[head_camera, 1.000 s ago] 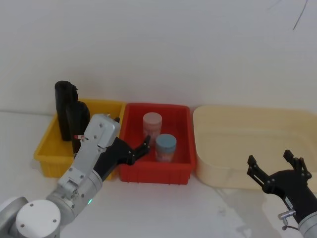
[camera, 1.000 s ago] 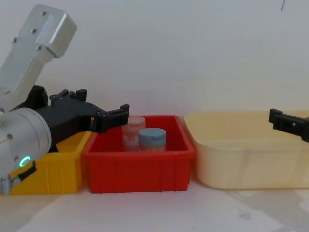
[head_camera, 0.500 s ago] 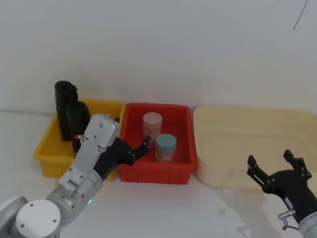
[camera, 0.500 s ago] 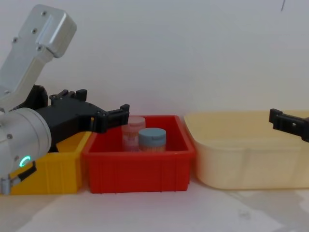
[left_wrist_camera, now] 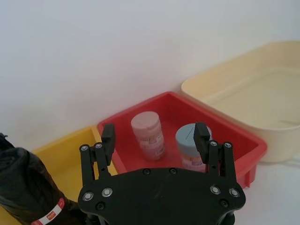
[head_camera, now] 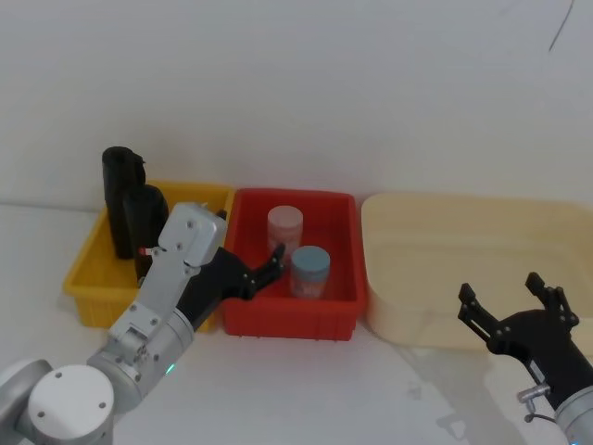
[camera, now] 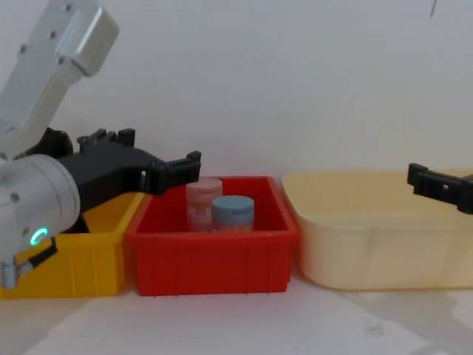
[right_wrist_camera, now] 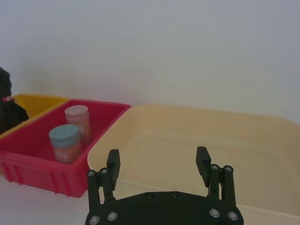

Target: Pick up the garbage bag with the one hand and transfer it to the other hand.

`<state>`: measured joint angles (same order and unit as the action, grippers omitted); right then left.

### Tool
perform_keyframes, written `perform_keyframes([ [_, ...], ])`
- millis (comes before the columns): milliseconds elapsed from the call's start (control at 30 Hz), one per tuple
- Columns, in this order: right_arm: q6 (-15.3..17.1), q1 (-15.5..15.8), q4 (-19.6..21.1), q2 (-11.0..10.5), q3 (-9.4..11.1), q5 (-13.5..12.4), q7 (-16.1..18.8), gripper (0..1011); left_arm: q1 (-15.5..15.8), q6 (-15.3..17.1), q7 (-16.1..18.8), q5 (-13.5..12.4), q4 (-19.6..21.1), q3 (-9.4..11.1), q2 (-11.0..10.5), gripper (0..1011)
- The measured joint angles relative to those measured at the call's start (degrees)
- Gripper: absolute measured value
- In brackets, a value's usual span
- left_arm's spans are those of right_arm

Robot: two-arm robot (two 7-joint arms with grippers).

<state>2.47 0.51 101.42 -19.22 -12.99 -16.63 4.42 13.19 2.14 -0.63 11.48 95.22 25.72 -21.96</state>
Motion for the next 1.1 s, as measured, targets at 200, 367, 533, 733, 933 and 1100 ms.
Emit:
perform_keyframes([
  [200,1.7,-0.7,0.9,0.1,-0.1,-1.3,1.5,1000,-1.7,1.9,0.5,0.0,4.4,-0.7,-0.7,1001],
  [367,3.9,-1.9,2.0,0.6,-0.7,-2.2,2.8,1000,-4.6,4.0,1.7,0.1,9.7,-2.0,-1.9,1001],
  [533,5.5,-2.9,2.5,1.1,-1.4,-2.4,3.3,1000,-8.9,5.6,3.0,0.6,14.6,-4.8,-3.8,1001],
  [733,8.6,-5.4,3.0,2.6,-3.6,-2.2,3.5,1000,-13.2,6.4,3.6,2.4,18.2,-9.2,-5.8,1001],
  [933,11.3,-7.6,2.7,4.1,-5.6,-1.2,3.4,1000,-17.8,6.5,2.9,5.8,20.1,-15.4,-8.2,1001],
  [1100,13.5,-9.8,2.0,5.5,-7.5,-0.1,3.2,1000,-19.8,6.4,1.6,8.3,20.1,-19.5,-9.5,1001],
])
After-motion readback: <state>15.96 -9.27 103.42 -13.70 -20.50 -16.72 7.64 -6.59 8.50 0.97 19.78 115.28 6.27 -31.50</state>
